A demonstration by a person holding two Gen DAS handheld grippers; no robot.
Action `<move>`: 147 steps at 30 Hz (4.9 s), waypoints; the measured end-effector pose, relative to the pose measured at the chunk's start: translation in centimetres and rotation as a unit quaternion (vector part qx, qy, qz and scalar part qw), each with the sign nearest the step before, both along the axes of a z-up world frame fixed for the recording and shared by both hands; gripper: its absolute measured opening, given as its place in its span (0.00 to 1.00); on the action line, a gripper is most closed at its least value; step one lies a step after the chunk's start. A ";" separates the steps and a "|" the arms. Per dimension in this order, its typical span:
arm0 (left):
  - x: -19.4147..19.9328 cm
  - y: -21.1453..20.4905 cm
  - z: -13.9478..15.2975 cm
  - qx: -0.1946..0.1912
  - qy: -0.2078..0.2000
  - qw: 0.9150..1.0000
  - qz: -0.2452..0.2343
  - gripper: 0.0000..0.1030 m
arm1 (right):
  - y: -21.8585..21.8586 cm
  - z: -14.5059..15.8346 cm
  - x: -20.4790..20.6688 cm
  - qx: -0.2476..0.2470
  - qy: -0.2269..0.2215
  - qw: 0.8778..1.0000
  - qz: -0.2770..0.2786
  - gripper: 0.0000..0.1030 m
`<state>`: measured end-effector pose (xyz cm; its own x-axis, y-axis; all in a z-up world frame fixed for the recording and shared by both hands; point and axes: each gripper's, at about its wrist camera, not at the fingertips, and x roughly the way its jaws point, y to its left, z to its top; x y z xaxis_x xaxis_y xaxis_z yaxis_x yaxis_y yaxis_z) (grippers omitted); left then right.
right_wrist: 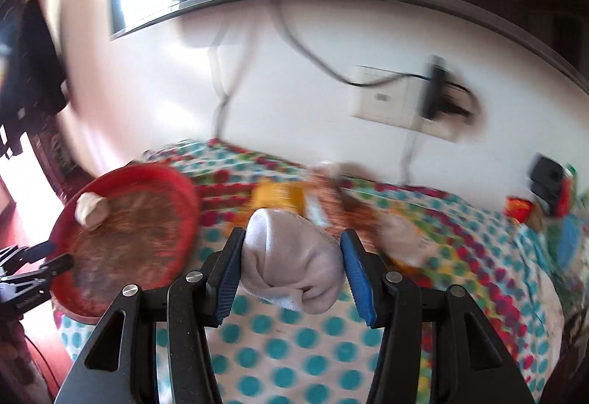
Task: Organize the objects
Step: 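Carry the white sock ball onto the red tray and open the right tool, then grasp a yellow medicine box with the right tool and lift it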
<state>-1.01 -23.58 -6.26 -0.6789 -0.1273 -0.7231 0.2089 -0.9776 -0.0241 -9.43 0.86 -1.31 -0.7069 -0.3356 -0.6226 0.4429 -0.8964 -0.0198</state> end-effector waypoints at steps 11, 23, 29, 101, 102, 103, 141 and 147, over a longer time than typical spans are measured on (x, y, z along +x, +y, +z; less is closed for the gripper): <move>0.6 -3.6 -0.1 -0.010 0.001 0.999 0.034 0.51 | -11.8 -0.9 -1.1 0.016 -0.036 0.996 0.085 0.48; 2.8 -9.4 0.3 -0.048 0.007 0.995 0.088 0.51 | -23.0 -2.8 -4.8 0.038 -0.073 0.989 0.126 0.48; 3.5 -11.6 0.1 -0.052 0.008 0.992 0.112 0.51 | -28.1 -4.4 -6.4 0.043 -0.095 0.984 0.144 0.48; -0.8 11.9 -4.2 -0.068 -0.023 0.980 -0.184 0.52 | 11.0 -9.6 -7.6 0.018 -0.124 0.992 0.016 0.77; -0.9 11.6 -4.2 -0.064 -0.023 0.981 -0.180 0.52 | 10.6 -9.4 -7.3 0.000 -0.129 0.991 0.024 0.76; -1.0 11.3 -4.2 -0.058 -0.023 0.982 -0.176 0.52 | 10.1 -9.2 -6.9 -0.016 -0.134 0.990 0.034 0.76; -4.1 17.8 -2.4 -0.041 -0.052 0.981 -0.184 0.52 | 15.7 -11.9 -14.0 0.002 -0.101 0.994 -0.037 0.53; -6.0 22.2 -0.8 0.013 -0.055 0.977 -0.204 0.55 | 19.3 -11.0 -9.0 -0.026 -0.093 0.992 -0.083 0.52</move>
<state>-7.00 -1.40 -7.02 -0.5865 0.1573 -0.7945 -0.1963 -0.9793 -0.0489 -18.47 20.18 -12.29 -0.6297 -0.2595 -0.7323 0.2810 -0.9548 0.0967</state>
